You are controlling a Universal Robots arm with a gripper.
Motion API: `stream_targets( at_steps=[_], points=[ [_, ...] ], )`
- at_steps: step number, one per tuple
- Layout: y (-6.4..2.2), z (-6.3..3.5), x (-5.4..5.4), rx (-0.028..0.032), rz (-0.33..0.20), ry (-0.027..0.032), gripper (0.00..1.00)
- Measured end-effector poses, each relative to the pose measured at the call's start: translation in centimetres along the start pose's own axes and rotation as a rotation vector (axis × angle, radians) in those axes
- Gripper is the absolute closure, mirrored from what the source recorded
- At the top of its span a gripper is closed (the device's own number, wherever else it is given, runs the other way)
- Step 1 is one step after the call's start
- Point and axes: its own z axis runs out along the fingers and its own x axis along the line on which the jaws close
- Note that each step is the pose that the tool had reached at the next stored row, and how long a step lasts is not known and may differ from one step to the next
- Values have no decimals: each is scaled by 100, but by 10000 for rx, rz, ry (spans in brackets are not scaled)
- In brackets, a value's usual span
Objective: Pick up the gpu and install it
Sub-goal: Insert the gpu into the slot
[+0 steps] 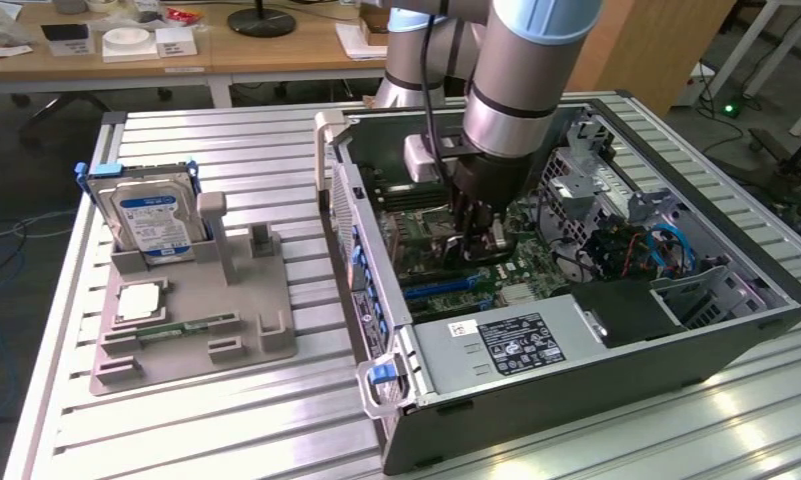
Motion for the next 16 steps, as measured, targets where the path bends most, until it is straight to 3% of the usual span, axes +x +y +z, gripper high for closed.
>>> stream_targets(
  at_steps=[16],
  points=[
    [30, 105, 16, 3, 1, 41, 72]
  ],
)
